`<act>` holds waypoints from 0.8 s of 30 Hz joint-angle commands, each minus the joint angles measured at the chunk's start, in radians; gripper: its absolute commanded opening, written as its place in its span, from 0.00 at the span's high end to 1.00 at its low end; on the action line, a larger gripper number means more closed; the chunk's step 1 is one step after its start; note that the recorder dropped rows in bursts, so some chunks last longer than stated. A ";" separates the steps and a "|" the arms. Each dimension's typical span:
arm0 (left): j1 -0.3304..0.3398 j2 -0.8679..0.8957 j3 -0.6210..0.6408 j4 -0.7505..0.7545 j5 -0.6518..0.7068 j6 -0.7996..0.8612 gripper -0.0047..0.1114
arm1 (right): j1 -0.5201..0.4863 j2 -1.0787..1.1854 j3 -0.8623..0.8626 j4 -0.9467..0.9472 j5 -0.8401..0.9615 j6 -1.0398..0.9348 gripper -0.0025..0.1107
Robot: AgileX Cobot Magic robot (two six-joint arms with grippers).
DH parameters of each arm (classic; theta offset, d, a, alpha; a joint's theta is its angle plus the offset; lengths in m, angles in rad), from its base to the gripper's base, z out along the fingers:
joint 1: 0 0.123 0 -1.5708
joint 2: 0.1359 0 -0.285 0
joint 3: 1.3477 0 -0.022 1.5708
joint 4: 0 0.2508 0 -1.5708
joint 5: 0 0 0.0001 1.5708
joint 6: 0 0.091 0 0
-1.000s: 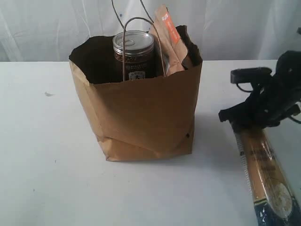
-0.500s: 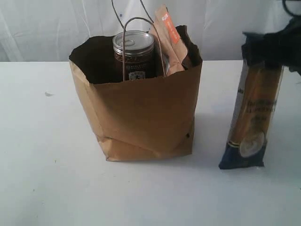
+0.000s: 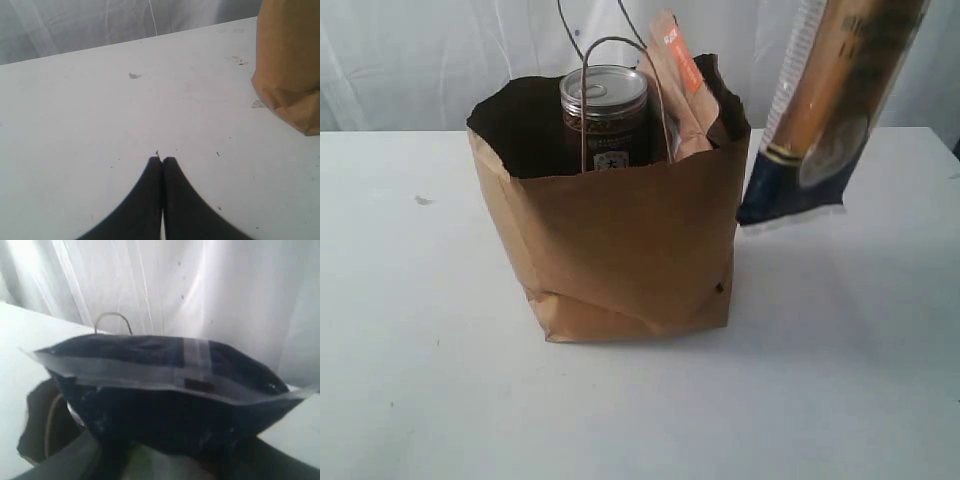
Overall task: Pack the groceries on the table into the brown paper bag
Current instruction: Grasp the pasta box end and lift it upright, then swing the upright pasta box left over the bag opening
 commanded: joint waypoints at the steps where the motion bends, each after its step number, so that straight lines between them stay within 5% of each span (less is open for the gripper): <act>1: 0.003 -0.005 0.004 -0.001 -0.003 -0.001 0.96 | 0.013 -0.013 -0.136 0.015 -0.063 0.016 0.98; 14: 0.003 -0.005 0.004 -0.001 -0.003 -0.001 0.96 | 0.019 0.136 -0.395 0.098 -0.066 0.070 0.98; 24: 0.003 -0.005 0.004 -0.001 -0.003 -0.001 0.96 | 0.175 0.233 -0.477 0.124 -0.046 0.042 0.98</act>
